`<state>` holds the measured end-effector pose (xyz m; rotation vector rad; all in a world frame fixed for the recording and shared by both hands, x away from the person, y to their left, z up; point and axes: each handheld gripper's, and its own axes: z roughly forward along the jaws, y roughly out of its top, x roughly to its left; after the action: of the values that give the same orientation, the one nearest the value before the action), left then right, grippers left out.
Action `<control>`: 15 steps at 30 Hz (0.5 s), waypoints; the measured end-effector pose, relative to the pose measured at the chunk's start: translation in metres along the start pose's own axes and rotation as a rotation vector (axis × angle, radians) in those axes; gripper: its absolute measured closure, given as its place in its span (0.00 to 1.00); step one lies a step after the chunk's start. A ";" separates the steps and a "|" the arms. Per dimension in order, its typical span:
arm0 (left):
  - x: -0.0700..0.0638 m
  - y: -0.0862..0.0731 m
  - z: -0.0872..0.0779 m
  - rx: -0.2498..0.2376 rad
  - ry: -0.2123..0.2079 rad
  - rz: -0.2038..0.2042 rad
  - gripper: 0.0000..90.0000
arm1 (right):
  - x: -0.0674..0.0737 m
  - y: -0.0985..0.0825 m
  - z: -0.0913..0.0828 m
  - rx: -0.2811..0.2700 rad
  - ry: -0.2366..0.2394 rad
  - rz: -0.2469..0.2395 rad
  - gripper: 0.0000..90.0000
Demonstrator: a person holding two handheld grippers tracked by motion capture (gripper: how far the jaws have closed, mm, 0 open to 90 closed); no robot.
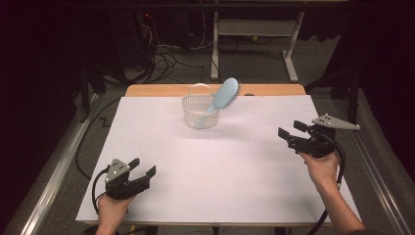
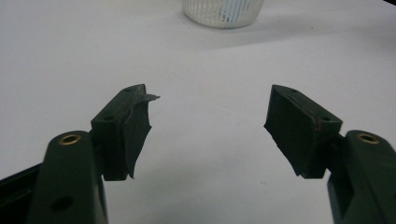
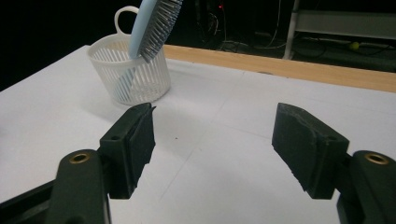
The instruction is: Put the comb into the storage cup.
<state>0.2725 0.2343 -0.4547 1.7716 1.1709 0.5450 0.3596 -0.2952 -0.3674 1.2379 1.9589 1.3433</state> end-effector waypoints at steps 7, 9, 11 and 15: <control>0.000 0.000 0.000 -0.001 -0.001 0.001 0.34 | -0.001 -0.010 -0.009 -0.015 -0.018 0.000 0.28; 0.000 0.000 0.000 -0.001 0.000 0.000 0.34 | -0.001 -0.013 -0.011 -0.015 -0.028 -0.002 0.27; 0.000 0.000 0.000 -0.001 0.000 -0.002 0.34 | -0.002 -0.018 -0.013 -0.016 -0.029 0.000 0.27; 0.000 0.000 0.001 -0.001 0.000 -0.007 0.34 | -0.003 -0.025 -0.017 -0.015 -0.029 0.006 0.26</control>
<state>0.2731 0.2344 -0.4550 1.7655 1.1765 0.5418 0.3374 -0.3096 -0.3831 1.2503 1.9234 1.3336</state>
